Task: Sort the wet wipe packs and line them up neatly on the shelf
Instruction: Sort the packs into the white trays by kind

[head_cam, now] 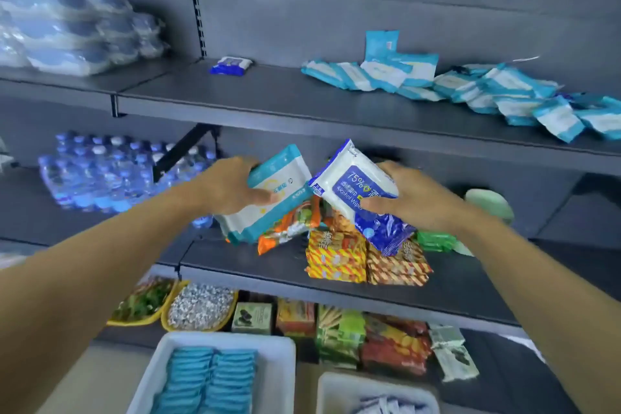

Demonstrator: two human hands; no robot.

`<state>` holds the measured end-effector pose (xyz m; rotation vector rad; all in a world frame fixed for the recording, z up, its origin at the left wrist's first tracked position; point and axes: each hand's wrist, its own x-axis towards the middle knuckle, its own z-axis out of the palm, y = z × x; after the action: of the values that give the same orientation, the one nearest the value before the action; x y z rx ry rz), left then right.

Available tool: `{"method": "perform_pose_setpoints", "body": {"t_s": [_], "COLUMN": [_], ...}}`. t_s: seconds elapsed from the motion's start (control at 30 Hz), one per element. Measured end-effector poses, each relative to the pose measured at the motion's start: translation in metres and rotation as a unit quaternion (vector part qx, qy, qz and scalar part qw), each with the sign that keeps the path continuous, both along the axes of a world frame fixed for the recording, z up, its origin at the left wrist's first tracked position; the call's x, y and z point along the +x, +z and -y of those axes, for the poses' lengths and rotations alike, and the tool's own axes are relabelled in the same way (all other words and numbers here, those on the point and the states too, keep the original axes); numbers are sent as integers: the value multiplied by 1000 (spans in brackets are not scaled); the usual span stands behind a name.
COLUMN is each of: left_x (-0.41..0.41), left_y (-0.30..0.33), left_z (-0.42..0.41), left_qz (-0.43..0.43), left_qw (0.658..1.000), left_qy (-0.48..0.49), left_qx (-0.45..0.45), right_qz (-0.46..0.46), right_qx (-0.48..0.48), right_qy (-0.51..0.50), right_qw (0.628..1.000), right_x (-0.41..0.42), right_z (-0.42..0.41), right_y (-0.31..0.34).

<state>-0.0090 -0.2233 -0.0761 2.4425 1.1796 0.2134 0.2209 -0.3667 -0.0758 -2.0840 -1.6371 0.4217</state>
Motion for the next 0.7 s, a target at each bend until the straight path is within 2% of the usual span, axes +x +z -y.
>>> {"method": "perform_pose_setpoints", "body": {"t_s": [0.3, 0.7], "left_x": [7, 16], "left_y": [-134, -309], "left_z": [59, 102], "left_qz": [-27, -82], "left_qw": [994, 984], "left_qy": [-3, -61], "left_qx": [-104, -149], "right_qz": [-99, -122], "right_qx": [-101, -211], "right_qy": [-35, -175], "right_qw": [989, 954], "right_x": [5, -1], "right_z": [69, 150], "right_y": [-133, -308]}}
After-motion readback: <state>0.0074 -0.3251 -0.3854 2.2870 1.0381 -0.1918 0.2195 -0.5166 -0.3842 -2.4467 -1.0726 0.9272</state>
